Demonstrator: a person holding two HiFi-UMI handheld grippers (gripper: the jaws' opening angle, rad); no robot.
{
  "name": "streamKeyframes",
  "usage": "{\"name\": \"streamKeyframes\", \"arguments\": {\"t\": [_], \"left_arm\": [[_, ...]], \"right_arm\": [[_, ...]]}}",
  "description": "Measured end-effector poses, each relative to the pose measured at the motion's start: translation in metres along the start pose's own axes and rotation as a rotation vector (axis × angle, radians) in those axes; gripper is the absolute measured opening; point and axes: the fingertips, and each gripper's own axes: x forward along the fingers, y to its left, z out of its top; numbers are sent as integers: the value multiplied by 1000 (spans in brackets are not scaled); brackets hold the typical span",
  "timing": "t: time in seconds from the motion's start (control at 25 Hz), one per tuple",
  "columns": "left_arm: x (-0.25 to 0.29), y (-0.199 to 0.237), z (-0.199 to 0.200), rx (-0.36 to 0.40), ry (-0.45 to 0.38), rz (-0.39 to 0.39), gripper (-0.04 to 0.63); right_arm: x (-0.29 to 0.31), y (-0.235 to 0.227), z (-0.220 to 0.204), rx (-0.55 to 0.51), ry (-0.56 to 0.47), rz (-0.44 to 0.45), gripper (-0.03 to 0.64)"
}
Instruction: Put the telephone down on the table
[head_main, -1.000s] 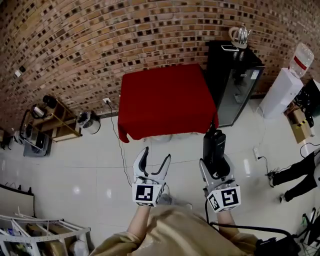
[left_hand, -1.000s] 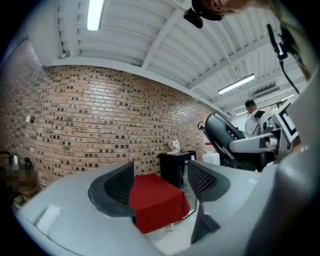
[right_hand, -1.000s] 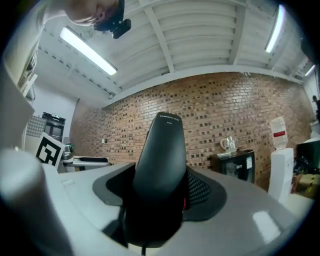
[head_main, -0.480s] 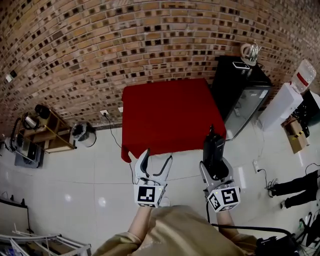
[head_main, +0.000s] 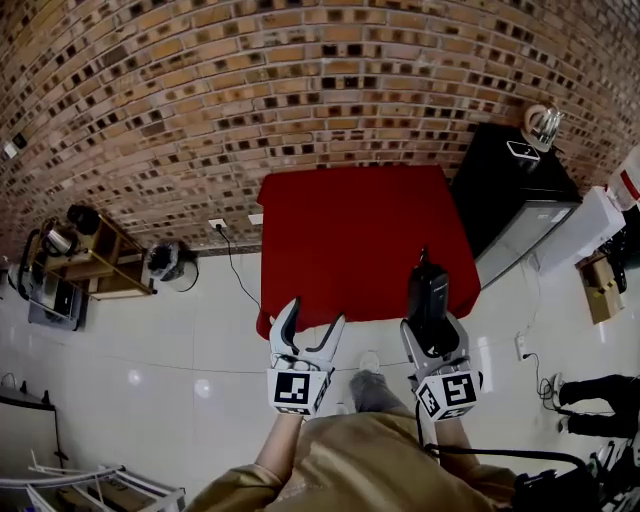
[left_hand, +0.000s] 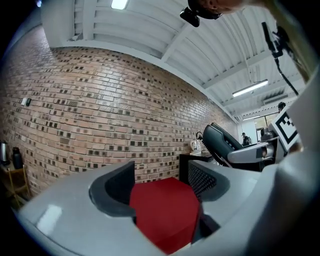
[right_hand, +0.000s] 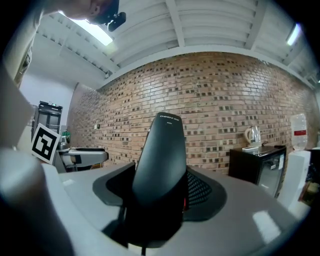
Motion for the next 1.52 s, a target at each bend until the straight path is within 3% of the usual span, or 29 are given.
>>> {"name": "streamKeyframes", "arguments": {"t": [0.04, 0.28, 0.44, 0.68, 0.84, 1.08, 1.28, 1.52], "left_arm": [[12, 11, -9, -5, 18, 3, 334], [87, 67, -25, -12, -51, 53, 334], [148, 119, -27, 8, -51, 100, 334], [204, 182, -61, 50, 4, 175, 334], [191, 219, -94, -22, 182, 258, 334], [180, 290, -125, -36, 214, 319, 334], [160, 340, -161, -72, 254, 357, 334], [116, 389, -216, -108, 288, 441, 334]], "right_arm": [[19, -2, -8, 3, 1, 11, 290], [119, -34, -40, 25, 19, 76, 290], [219, -59, -72, 25, 70, 149, 290], [362, -79, -189, 93, 256, 240, 291], [446, -56, -281, 58, 435, 303, 291], [568, 0, -405, -74, 651, 402, 291], [637, 35, -491, -81, 818, 387, 295], [715, 53, -548, -106, 840, 349, 296]]}}
